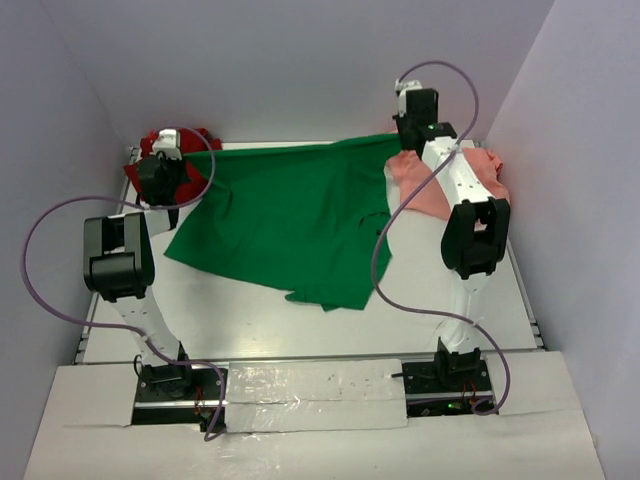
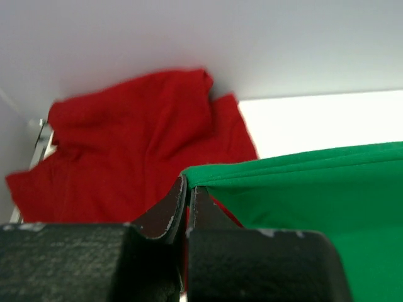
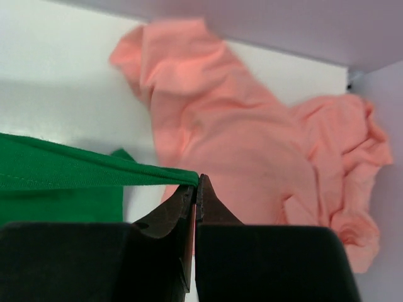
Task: Fold and stack the t-shirts
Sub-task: Grab the tshirt from the pile
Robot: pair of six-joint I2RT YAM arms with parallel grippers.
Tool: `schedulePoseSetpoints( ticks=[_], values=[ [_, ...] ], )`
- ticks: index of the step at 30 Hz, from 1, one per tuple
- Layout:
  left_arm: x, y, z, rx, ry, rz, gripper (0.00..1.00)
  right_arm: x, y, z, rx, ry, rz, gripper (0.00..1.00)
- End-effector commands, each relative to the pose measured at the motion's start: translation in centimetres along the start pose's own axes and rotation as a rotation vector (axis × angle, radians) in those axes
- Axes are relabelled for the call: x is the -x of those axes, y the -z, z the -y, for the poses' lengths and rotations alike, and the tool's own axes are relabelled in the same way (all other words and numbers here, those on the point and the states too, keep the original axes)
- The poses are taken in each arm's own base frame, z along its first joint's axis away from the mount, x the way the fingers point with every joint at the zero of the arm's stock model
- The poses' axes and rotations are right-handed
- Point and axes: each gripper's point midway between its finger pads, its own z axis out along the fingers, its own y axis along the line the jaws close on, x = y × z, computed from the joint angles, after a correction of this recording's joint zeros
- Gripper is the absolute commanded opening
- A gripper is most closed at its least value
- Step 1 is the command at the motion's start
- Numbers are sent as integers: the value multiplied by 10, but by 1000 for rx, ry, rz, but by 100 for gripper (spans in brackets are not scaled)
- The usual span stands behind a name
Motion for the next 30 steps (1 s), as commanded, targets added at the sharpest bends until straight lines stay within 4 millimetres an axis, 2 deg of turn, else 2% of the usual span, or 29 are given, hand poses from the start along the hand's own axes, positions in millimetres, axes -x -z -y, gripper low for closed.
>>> schedulePoseSetpoints(
  ticks=[1,3,4,6,7,9,10,11,12,13,14,15,17,18,20,21,22,23,27,29,30],
  values=[
    [94,-4,-24,60,4,202,0,95,62,51,-98,-97,251,0],
    [117,-1,-22,51,10,222,0,120,84,47,-82,-117,312,0],
    [150,6,-20,44,40,275,0,142,108,53,-88,-130,377,0],
    [178,16,-17,34,45,302,0,163,138,52,-79,-140,445,0],
    [213,31,-15,32,43,362,0,180,169,51,-67,-148,512,0],
    [240,48,-13,26,45,396,0,192,201,49,-51,-162,576,0],
    [269,69,-11,25,41,451,0,201,233,47,-34,-166,633,0],
    [283,81,-10,24,38,475,0,203,249,47,-36,-166,656,0],
    [310,106,-8,24,29,533,0,205,264,47,-35,-171,680,0],
    [314,116,-5,18,25,536,0,207,291,48,-23,-176,721,0],
    [323,128,-4,18,18,554,0,206,304,49,-21,-181,738,0],
    [344,155,-1,20,4,605,0,206,332,55,-16,-192,776,0],
    [353,177,1,22,-3,625,0,203,353,58,-10,-204,804,0],
    [369,202,3,26,-19,670,0,202,381,66,-13,-219,856,0],
    [380,223,4,33,-22,691,0,197,399,68,-3,-225,877,0],
    [394,245,7,34,-34,728,0,192,415,72,0,-226,893,0],
    [403,256,7,40,-34,748,0,190,424,73,1,-231,902,0],
    [403,262,8,39,-30,732,0,187,432,75,7,-234,911,0],
    [433,306,11,43,-31,785,0,172,467,85,-1,-249,951,0],
    [436,315,12,40,-26,779,0,167,482,91,-5,-253,975,0],
    [444,328,14,40,-30,801,0,165,491,94,-5,-255,979,0]
  ],
)
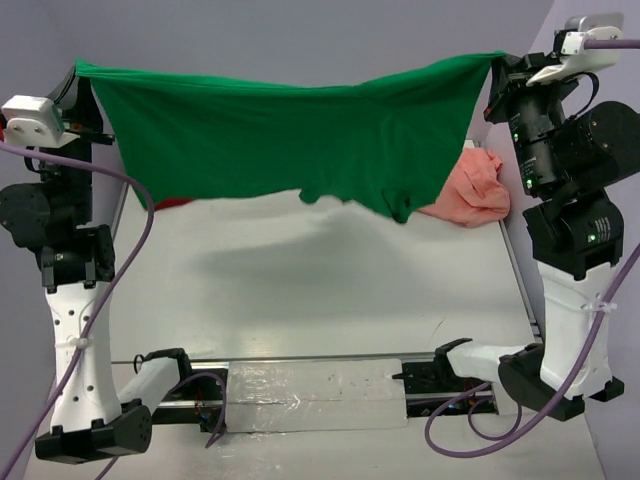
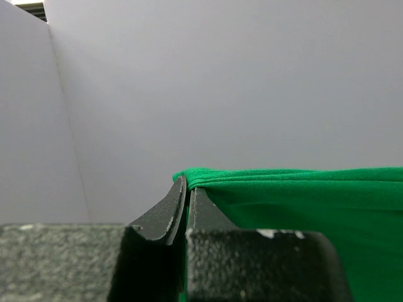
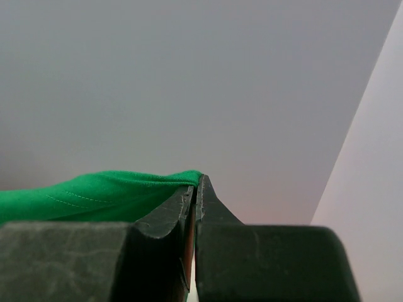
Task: Fold and stack the t-shirts
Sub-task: Grab the tshirt from the pile
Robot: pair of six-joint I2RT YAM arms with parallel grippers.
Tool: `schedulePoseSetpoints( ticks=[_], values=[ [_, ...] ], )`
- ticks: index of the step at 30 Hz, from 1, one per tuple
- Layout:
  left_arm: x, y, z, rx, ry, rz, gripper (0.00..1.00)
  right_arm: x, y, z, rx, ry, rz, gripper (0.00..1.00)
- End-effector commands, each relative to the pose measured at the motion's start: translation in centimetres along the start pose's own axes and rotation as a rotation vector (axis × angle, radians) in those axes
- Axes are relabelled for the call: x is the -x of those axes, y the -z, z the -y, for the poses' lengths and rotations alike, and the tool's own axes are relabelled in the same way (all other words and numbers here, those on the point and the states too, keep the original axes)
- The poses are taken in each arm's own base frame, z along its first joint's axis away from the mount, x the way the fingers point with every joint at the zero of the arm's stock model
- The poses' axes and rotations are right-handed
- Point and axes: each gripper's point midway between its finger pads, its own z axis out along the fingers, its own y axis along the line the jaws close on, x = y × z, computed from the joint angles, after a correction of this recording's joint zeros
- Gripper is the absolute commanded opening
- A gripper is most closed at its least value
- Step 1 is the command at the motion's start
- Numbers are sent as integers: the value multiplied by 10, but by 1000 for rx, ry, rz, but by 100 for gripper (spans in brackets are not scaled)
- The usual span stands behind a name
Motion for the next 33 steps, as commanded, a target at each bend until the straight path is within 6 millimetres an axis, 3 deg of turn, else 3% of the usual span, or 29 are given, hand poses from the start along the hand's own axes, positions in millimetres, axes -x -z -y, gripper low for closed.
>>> schedulePoseSetpoints(
  ticks=[1,6,11,13,16,19,22,26,29,33],
  values=[
    [22,7,-5,28,-2,-17,0,4,10,7,-28,1,-9,0],
    [47,7,-3,21,18,13,0,18,14,19,-66,42,-3,0],
    [38,-12,-7,30,51,27,0,2,-31,25,-158,93,-70,0],
    [49,-14,-7,25,54,57,0,8,-33,21,-139,62,-43,0],
    [64,-12,-6,20,76,84,0,20,-16,13,-84,-10,32,0],
    [86,-3,-1,4,105,80,0,39,23,18,-66,-81,72,0],
    [84,7,3,-1,120,14,0,33,40,15,-38,-107,18,0],
    [80,36,8,4,103,-81,0,30,78,23,-30,-94,-13,0],
    [106,61,11,9,65,-40,0,35,96,29,-35,-93,-12,0],
    [127,82,15,16,67,-56,0,43,137,41,-45,-112,38,0]
  ],
)
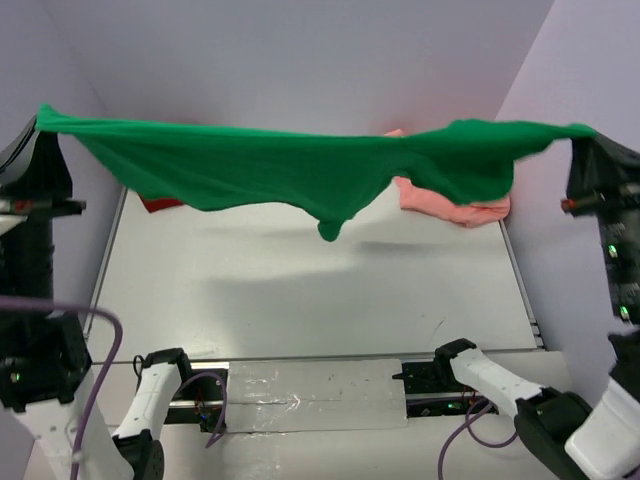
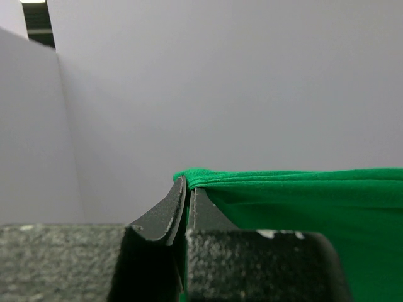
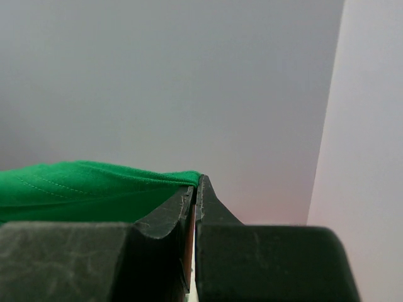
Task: Fold and stack the t-shirts
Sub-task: Grab the tshirt from the pile, then move the tshirt to the center of the board
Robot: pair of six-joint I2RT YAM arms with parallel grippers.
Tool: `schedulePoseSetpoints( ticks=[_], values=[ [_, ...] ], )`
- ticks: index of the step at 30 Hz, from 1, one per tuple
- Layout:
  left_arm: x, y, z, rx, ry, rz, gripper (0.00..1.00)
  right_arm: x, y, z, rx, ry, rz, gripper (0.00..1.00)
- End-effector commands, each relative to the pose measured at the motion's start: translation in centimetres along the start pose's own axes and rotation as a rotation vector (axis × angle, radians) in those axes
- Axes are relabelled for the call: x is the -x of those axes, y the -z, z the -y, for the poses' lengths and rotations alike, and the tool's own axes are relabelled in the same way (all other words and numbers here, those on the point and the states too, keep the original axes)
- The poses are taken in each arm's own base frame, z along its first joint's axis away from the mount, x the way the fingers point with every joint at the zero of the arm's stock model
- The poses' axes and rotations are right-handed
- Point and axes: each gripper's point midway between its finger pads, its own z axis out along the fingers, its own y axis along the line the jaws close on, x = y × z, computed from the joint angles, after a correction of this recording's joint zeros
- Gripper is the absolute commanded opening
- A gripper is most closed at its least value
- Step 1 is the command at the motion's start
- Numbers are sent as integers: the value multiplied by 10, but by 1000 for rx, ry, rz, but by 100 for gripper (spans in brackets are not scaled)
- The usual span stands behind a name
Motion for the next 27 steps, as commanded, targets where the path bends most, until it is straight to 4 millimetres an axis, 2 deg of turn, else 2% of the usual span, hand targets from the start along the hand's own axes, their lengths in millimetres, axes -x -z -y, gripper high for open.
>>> schedulePoseSetpoints(
  ticks=[1,3,7,9,12,16,17,19,20,21,22,23,26,27],
  values=[
    [23,22,0,38,-22,0,0,-11,17,7,-23,-8,-24,0],
    [22,31,4,30,-16,-11,0,-7,33,12,-27,-15,-4,0],
    [9,36,3,37,-4,-54,0,-24,35,14,-35,10,-46,0],
    [3,35,3,33,8,-68,0,-26,34,14,-41,17,-55,0],
    [-15,27,5,10,29,-92,0,-35,22,11,-38,36,-89,0],
    [-61,7,3,-24,71,-158,0,-58,-12,3,-36,72,-149,0],
    [-70,3,2,-28,79,-167,0,-71,-28,-1,-35,86,-183,0],
    [-106,-7,-2,-34,97,-215,0,-89,-49,-5,-39,105,-218,0],
    [-108,-13,-4,-36,91,-192,0,-108,-67,-10,-37,121,-258,0],
    [-137,-18,-9,-28,102,-231,0,-124,-78,-14,-30,136,-289,0],
    [-149,-22,-11,-29,100,-241,0,-132,-89,-17,-30,140,-296,0],
    [-170,-31,-16,-27,100,-250,0,-155,-110,-23,-25,150,-340,0],
    [-208,-41,-20,-24,89,-290,0,-193,-139,-35,1,153,-403,0],
    [-235,-43,-23,-16,79,-316,0,-220,-154,-41,11,158,-452,0]
  ],
)
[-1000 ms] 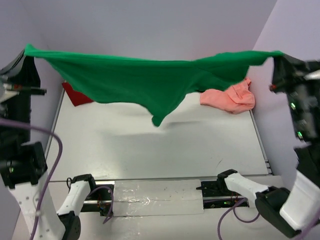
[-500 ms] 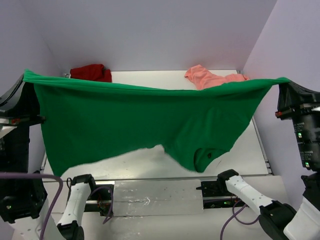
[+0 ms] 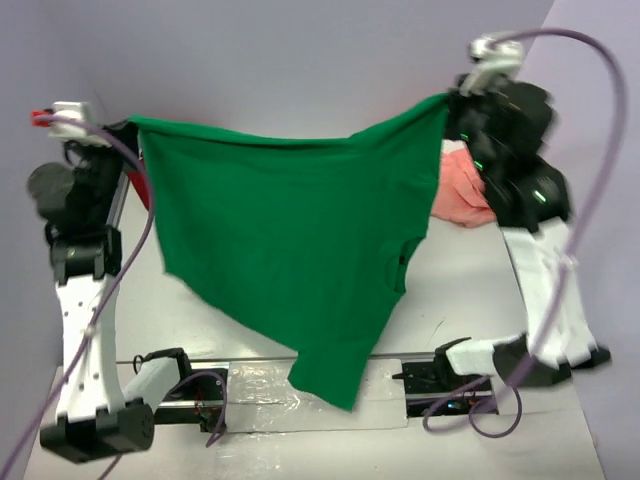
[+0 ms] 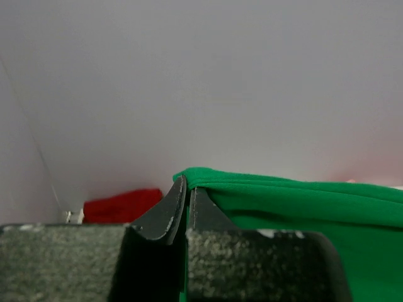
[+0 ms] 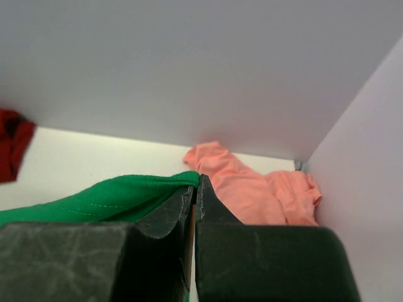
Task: Fold and stack the t-shirts
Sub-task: Move the tshirt to the center of the board
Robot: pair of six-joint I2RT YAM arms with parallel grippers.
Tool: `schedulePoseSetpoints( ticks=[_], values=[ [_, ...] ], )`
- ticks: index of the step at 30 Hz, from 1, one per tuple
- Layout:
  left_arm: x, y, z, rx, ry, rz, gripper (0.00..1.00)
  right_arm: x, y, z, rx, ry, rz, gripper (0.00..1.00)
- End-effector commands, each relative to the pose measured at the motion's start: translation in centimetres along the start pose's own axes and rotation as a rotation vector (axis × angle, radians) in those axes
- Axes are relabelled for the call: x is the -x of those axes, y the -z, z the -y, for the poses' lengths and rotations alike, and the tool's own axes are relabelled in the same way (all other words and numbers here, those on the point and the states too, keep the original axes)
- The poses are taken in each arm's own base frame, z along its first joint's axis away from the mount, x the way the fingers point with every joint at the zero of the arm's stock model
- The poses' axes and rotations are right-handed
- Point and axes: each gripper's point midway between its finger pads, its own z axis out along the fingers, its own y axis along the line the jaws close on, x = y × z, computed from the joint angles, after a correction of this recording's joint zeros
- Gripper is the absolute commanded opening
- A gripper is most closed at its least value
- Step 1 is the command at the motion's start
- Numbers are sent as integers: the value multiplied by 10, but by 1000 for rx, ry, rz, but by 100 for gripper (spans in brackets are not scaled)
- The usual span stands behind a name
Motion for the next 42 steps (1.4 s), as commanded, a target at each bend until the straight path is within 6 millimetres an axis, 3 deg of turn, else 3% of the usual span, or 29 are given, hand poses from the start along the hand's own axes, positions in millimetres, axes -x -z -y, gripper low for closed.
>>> schedulePoseSetpoints(
  ticks=[1,3,5,6,7,8,9,11,12,14,15,17,18,25,26,27,32,35,39,42],
  values=[
    [-13,-26,-5,-5,-53,66,0,-33,-61,-22,30,17,-71,0],
    [-51,-37,-8,-7,-59,19,0,-58,-85,-33,48,25,-131,0],
    [-75,-43,-9,-8,-73,-10,0,-88,-114,-43,53,52,-189,0],
    [-104,-48,-10,-13,-65,-58,0,-102,-122,-47,60,60,-215,0],
    [-112,-51,-10,-16,-68,-60,0,-120,-137,-53,63,71,-248,0],
    [-123,-54,-11,-18,-66,-73,0,-130,-144,-55,61,85,-268,0],
    [-149,-56,-14,-17,-57,-118,0,-144,-151,-58,64,94,-295,0],
    [-163,-62,-17,-14,-60,-116,0,-170,-167,-63,63,112,-331,0],
    [-185,-64,-20,-10,-57,-152,0,-185,-172,-65,64,123,-356,0],
    [-196,-70,-23,-5,-62,-151,0,-209,-185,-69,55,141,-392,0],
    [-217,-72,-25,-4,-58,-180,0,-218,-188,-70,55,150,-407,0],
    [-227,-79,-25,-13,-66,-170,0,-232,-197,-73,51,158,-420,0],
    [-244,-82,-27,-14,-61,-197,0,-237,-200,-72,43,163,-427,0],
    [-278,-107,-39,46,-102,-134,0,-261,-217,-72,4,174,-426,0],
    [-291,-110,-46,71,-105,-143,0,-267,-217,-72,-1,175,-429,0],
    [-283,-121,-35,65,-107,-93,0,-267,-221,-72,-10,173,-417,0],
    [-303,-159,-39,89,-105,-84,0,-271,-229,-65,-64,157,-406,0],
    [-309,-177,-33,77,-103,-67,0,-270,-230,-62,-81,152,-388,0],
    [-311,-197,-10,36,-168,-33,0,-270,-231,-56,-112,153,-369,0],
    [-308,-211,-10,66,-206,2,0,-267,-230,-49,-144,154,-353,0]
  ],
)
